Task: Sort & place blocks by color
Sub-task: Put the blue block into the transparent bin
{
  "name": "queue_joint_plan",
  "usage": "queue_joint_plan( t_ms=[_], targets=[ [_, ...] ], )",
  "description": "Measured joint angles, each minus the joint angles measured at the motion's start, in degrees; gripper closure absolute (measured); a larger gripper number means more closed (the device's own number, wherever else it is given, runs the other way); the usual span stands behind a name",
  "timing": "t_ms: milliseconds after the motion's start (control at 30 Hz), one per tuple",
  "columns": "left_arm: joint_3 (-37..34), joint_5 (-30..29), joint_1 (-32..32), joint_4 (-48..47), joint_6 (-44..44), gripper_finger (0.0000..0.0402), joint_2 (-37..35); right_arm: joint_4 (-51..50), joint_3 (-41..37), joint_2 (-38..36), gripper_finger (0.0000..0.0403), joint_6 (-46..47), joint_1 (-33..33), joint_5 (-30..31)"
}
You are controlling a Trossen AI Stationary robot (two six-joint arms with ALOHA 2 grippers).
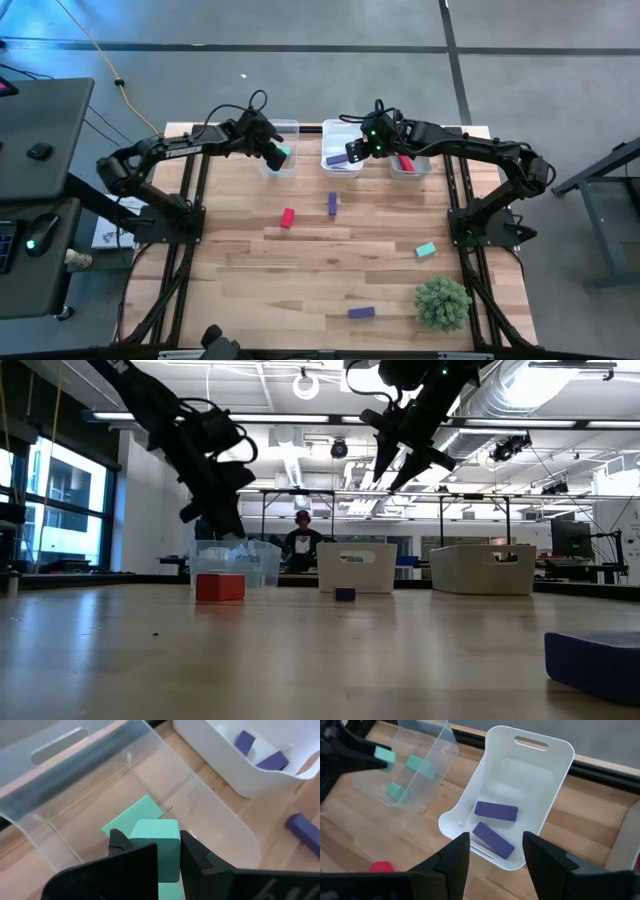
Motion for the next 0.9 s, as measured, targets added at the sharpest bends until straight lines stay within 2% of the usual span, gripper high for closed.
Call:
queue_joint_plan(
  t_ms=[333, 500, 667, 900],
  targets=[
    [1.12, 0.00, 0.09, -0.06, 1.92, 0.0401, 4.86, 0.00, 0.00, 0.00, 0.0231, 2.27, 0.00, 0.48],
    [1.14, 0.03, 0.09, -0.11, 1.94, 0.0400, 5.83, -0.01, 0.00, 0.00, 0.0231, 5.21, 0.01, -1.49],
    [1.14, -0.06, 0.09, -0.48, 4.55, 0.0385, 6.16, -0.02, 0.00, 0.00, 0.0231, 9.15, 0.28, -6.12],
    [1.14, -0.99, 0.09, -0.53, 4.94, 0.0358, 6.16, -0.02, 0.00, 0.00, 0.0231, 12.99, 3.21, -6.43]
  ],
)
